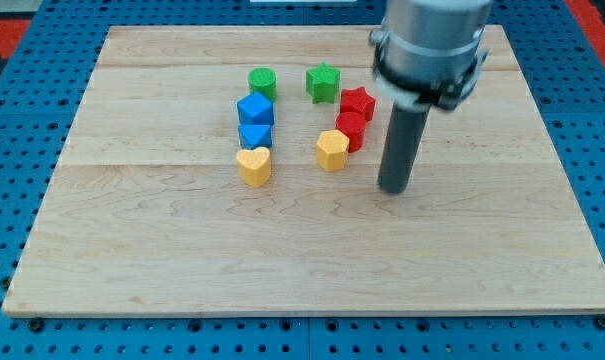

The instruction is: Move the heart into the triangle

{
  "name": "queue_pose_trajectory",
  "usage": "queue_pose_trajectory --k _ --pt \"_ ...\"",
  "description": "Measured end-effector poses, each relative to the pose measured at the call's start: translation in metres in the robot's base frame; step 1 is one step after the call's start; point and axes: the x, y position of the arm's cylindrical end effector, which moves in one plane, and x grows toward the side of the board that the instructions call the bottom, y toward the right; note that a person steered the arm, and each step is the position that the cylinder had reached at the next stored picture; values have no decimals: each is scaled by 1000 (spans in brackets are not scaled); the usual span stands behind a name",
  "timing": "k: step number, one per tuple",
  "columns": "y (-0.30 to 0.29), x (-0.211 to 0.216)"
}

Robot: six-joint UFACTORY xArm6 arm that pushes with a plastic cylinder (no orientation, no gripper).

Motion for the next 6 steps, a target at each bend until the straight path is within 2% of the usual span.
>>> queue_pose_trajectory --k 1,2,3,6 --pt "-62 13" --pt "-84 13" --pt "-129 -10" --pt "-140 -32"
